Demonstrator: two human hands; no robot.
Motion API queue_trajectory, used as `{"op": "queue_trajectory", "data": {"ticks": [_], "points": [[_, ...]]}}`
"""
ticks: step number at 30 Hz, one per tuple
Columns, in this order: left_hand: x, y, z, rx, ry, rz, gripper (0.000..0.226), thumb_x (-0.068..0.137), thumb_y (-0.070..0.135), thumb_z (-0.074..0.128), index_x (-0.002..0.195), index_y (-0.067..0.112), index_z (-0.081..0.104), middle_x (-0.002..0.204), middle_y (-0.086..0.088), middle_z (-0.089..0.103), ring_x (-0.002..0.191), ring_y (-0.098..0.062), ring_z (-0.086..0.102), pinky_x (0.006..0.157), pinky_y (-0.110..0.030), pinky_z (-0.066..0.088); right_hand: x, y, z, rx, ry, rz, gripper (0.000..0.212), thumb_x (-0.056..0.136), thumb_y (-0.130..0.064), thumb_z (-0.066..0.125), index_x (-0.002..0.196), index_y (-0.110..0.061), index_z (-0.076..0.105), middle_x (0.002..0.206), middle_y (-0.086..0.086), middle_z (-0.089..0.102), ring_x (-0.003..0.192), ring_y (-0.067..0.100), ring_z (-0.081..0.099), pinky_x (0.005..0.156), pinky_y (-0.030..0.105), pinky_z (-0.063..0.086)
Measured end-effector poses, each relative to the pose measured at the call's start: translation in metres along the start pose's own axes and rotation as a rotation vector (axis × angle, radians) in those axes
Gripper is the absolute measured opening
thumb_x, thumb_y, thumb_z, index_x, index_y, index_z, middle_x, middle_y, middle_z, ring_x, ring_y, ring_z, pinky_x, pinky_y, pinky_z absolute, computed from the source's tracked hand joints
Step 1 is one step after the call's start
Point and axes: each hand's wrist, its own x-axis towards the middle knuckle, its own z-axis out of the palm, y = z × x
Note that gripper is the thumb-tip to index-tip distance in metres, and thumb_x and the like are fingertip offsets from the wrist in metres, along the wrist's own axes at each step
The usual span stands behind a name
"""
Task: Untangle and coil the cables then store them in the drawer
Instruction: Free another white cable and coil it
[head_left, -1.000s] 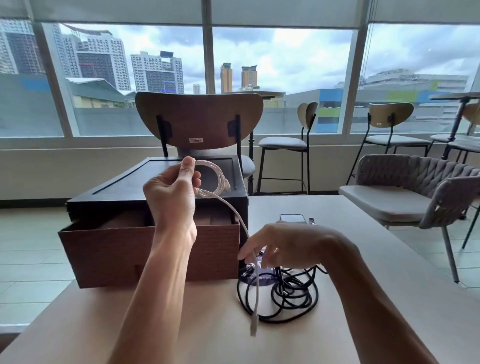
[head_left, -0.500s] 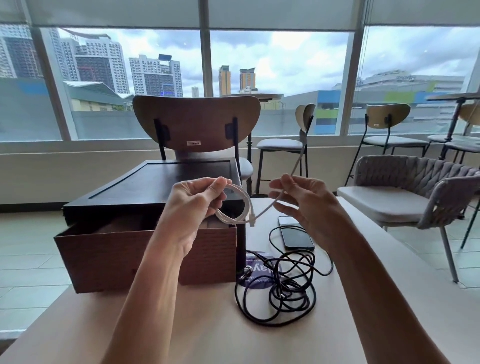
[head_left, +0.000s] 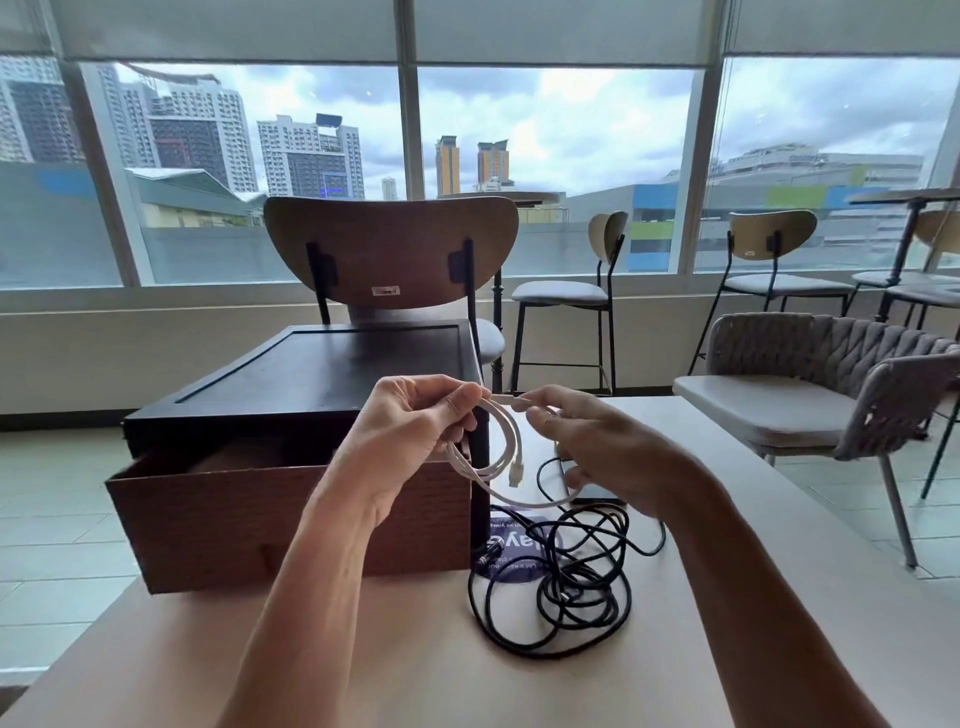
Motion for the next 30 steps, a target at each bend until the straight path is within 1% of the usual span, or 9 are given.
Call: {"op": "queue_trajectory", "data": {"ticks": [3, 6, 9, 13, 18, 22, 24, 26, 30], "points": [[0.001, -0.003, -0.002, -0.024, 0.021, -0.003, 0.014, 0.093, 0.019, 0.067, 0.086, 0.015, 0.079, 0.069, 0.000, 0.065, 0.055, -0.002, 0.051, 0.059, -0.020, 0.051, 0.000, -0.003, -0.002, 0.047, 0.074, -0.047, 0.028, 0.107, -0.026, 0.042, 0.115, -0.020, 0.068, 0.095, 0.008, 0.040, 0.076, 0.025, 0.035, 0.051, 0.021, 0.042], [0.001, -0.003, 0.001, -0.059, 0.021, -0.005, 0.013, 0.092, 0.018, 0.068, 0.081, 0.014, 0.072, 0.070, -0.003, 0.065, 0.053, -0.003, 0.050, 0.059, -0.022, 0.051, 0.004, -0.001, -0.002, 0.019, 0.115, -0.095, 0.027, 0.105, -0.021, 0.045, 0.105, -0.017, 0.072, 0.093, 0.007, 0.042, 0.064, 0.019, 0.032, 0.044, 0.020, 0.037], [0.002, -0.003, 0.002, -0.088, 0.014, -0.012, 0.012, 0.090, 0.019, 0.069, 0.079, 0.014, 0.069, 0.069, -0.003, 0.065, 0.056, -0.007, 0.051, 0.057, -0.019, 0.049, 0.005, 0.003, -0.004, 0.044, 0.138, -0.088, 0.023, 0.102, -0.017, 0.052, 0.100, -0.017, 0.075, 0.082, 0.007, 0.050, 0.060, 0.014, 0.034, 0.044, 0.022, 0.035], [0.002, -0.004, 0.000, -0.136, -0.056, -0.026, 0.013, 0.079, 0.025, 0.072, 0.080, 0.012, 0.070, 0.071, -0.004, 0.064, 0.059, -0.009, 0.052, 0.053, -0.015, 0.047, 0.005, 0.006, -0.006, 0.074, 0.183, -0.089, 0.021, 0.099, -0.013, 0.056, 0.094, -0.015, 0.076, 0.069, -0.006, 0.050, 0.053, 0.007, 0.035, 0.045, 0.022, 0.034], [0.003, -0.006, 0.003, -0.123, 0.007, -0.032, 0.016, 0.076, 0.028, 0.073, 0.081, 0.013, 0.071, 0.071, -0.002, 0.063, 0.058, -0.007, 0.054, 0.056, -0.017, 0.050, 0.002, 0.006, -0.008, 0.196, -0.074, -0.101, 0.024, 0.102, -0.021, 0.054, 0.101, -0.009, 0.075, 0.087, -0.002, 0.059, 0.066, 0.004, 0.043, 0.052, 0.018, 0.037], [0.005, -0.006, 0.013, -0.108, 0.040, -0.013, 0.021, 0.077, 0.031, 0.074, 0.082, 0.011, 0.071, 0.069, -0.003, 0.064, 0.058, -0.008, 0.057, 0.075, -0.037, 0.056, 0.000, 0.002, -0.005, 0.202, -0.193, -0.147, 0.037, 0.100, -0.034, 0.054, 0.104, -0.001, 0.069, 0.088, 0.000, 0.057, 0.072, 0.004, 0.044, 0.055, 0.016, 0.036], [0.005, -0.007, 0.018, -0.067, 0.078, 0.020, 0.021, 0.085, 0.028, 0.074, 0.088, 0.008, 0.069, 0.069, -0.003, 0.064, 0.058, -0.008, 0.058, 0.080, -0.048, 0.058, 0.001, 0.002, -0.003, 0.208, -0.141, -0.146, 0.035, 0.099, -0.033, 0.057, 0.101, 0.000, 0.069, 0.088, 0.001, 0.058, 0.070, 0.003, 0.044, 0.055, 0.017, 0.035], [0.006, -0.010, 0.022, 0.070, 0.140, 0.085, 0.017, 0.091, 0.028, 0.072, 0.092, 0.013, 0.065, 0.075, 0.001, 0.067, 0.062, -0.007, 0.061, 0.078, -0.050, 0.059, 0.004, 0.004, 0.000, 0.221, -0.071, -0.132, 0.031, 0.099, -0.029, 0.058, 0.094, -0.001, 0.069, 0.084, 0.003, 0.057, 0.067, 0.004, 0.043, 0.054, 0.019, 0.034], [0.007, -0.011, 0.027, 0.380, 0.160, 0.296, 0.010, 0.097, 0.035, 0.062, 0.094, 0.028, 0.056, 0.097, 0.010, 0.068, 0.086, -0.004, 0.067, 0.072, -0.031, 0.055, 0.010, 0.006, 0.001, 0.213, 0.099, -0.111, 0.024, 0.100, -0.025, 0.057, 0.084, -0.012, 0.070, 0.073, -0.003, 0.060, 0.064, 0.006, 0.046, 0.052, 0.021, 0.037]]}}
